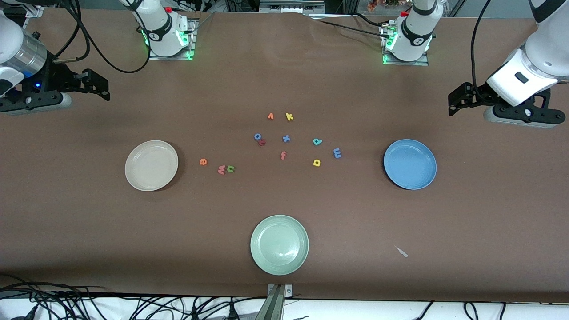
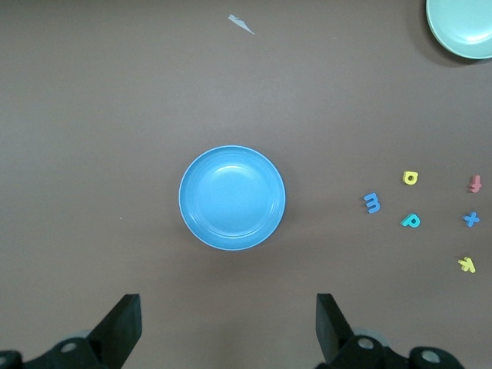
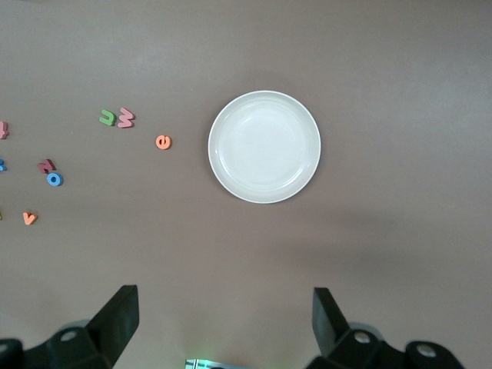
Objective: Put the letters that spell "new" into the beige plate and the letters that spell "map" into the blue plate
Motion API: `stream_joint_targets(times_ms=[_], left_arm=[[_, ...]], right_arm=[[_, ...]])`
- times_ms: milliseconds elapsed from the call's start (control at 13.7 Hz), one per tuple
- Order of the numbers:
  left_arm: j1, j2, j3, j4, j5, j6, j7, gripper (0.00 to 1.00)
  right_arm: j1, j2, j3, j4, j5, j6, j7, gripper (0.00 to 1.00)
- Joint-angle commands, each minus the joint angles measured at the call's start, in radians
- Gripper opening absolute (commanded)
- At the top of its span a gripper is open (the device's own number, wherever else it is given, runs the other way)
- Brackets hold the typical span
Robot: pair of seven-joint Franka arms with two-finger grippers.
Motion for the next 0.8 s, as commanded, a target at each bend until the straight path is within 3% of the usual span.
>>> stream_joint_targets(times_ms=[0,729], left_arm=[[-0.007,0.019,0.001,0.035,0.009,-0.025,0.014,1.00],[-0.004,0.020,0.001,0.041,0.009,-0.031,0.016,1.00]], right_arm=[[0.000,-0.016,0.001,-0.014,0.019,0.011,-0.011,1.00],[0.000,-0.022,0.003,-0.002,0.017,0.012,-0.012,1.00]])
